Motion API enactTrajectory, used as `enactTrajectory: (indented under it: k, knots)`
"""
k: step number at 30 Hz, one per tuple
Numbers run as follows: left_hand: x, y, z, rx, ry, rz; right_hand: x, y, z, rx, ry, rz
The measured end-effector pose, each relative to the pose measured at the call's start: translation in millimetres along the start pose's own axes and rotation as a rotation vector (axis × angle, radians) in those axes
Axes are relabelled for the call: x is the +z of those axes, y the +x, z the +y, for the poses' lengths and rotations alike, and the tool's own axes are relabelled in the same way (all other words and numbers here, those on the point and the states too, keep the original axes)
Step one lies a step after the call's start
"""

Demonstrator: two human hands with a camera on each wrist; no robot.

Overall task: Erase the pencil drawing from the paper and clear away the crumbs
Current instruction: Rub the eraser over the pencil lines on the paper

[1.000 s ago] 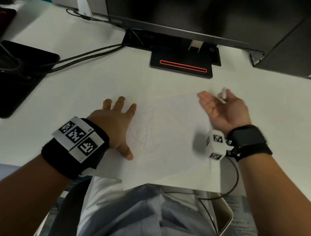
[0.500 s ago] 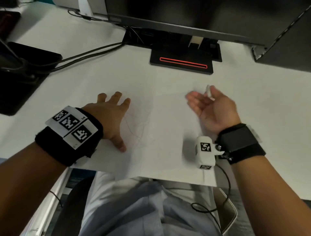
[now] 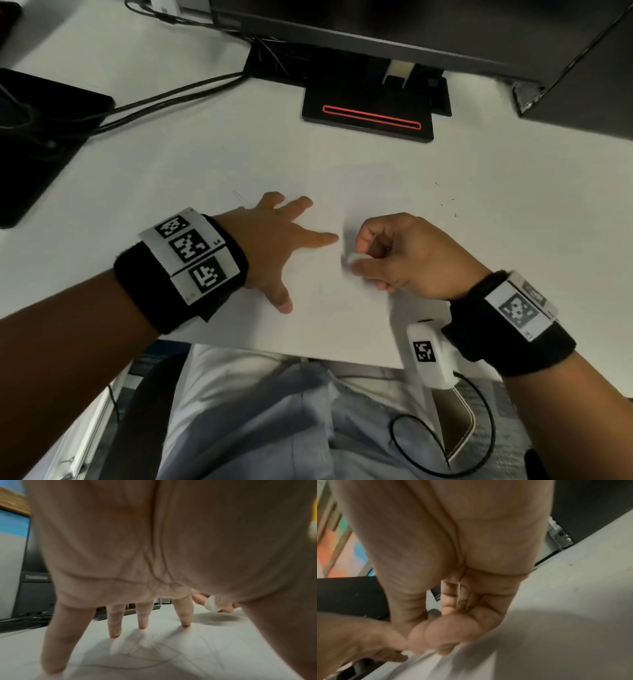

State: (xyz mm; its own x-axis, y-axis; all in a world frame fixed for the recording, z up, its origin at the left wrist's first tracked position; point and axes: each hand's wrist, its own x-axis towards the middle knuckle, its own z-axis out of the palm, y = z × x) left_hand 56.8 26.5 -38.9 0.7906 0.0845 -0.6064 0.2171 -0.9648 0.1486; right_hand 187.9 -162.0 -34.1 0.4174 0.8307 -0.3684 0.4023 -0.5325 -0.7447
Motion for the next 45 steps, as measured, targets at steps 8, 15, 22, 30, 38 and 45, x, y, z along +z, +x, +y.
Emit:
enactTrajectory:
  k: [8,15,22,30,38,45]
  knots:
    - [-3.1,4.6,9.5,-0.059,-0.014,0.033,5.7,11.6,-6.9,-0.049,-0.398,0.101]
    - [-2.4,3.4,11.0,-0.062,-0.021,0.044,0.5,27.9,-10.6,-0.088,-0.465,0.078]
    - [-2.8,3.1,9.0,-0.059,-0.029,0.048,15.7,26.3,-21.1,-0.183,-0.460,-0.088]
    - [-3.5,2.5,10.5,-0.071,-0.019,0.046,21.1,22.4,-21.8,-0.206,-0.458,-0.115]
    - [-3.8,2.3,10.5,-0.084,-0.011,0.029,24.0,15.6,-19.7,-0.187,-0.466,-0.132]
    - [-3.8,3.8,11.4,-0.090,0.002,0.021,20.4,15.2,-16.3,-0.177,-0.510,-0.065]
